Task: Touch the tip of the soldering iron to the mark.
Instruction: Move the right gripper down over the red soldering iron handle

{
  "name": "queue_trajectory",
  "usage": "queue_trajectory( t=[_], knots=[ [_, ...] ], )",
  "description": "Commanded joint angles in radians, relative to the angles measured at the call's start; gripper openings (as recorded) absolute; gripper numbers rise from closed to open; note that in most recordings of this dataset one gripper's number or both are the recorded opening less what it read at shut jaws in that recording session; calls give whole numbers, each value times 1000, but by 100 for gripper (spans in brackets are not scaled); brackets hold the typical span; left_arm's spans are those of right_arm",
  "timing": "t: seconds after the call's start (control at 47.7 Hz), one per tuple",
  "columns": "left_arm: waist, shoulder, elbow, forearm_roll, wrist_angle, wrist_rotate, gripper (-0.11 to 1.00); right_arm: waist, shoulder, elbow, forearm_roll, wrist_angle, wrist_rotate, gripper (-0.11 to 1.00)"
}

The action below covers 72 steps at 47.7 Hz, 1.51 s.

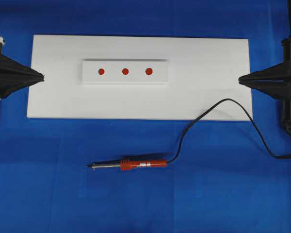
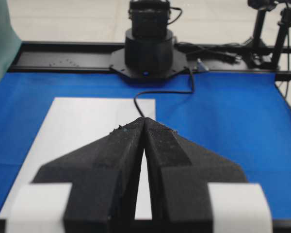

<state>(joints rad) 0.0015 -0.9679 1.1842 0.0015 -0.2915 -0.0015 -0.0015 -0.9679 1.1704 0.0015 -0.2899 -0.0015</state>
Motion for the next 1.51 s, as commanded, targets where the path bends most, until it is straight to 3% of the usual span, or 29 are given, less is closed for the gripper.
queue_trajectory(
  t=[0.0, 0.126, 0.566, 0.65, 0.734, 0.965, 1.091, 1.489],
  knots=[
    [-18, 3, -11, 2, -6, 3, 2, 3, 5, -23, 0, -6, 3, 0],
    [-21, 6, -12, 0, -8, 0, 2, 8, -6, -40, 0, 21, 2, -6],
    [-17, 8, -8, 2, -12, -2, 2, 41, 106, -86, 6, 21, 29, -4],
    [-17, 9, -6, 0, -15, -2, 2, 43, 153, -104, 8, 21, 49, 4],
    [-17, 11, -5, 0, -25, -2, 2, 54, 218, -124, 8, 15, 66, 20],
    [-14, 12, 2, 2, -38, -2, 2, 75, 439, -189, 11, -21, 120, 85],
    [-14, 12, 5, 0, -38, -2, 2, 92, 555, -244, 11, -15, 155, 76],
    [-14, 8, 11, 0, -41, -3, 2, 187, 839, -440, 23, 107, 229, 82]
  ],
)
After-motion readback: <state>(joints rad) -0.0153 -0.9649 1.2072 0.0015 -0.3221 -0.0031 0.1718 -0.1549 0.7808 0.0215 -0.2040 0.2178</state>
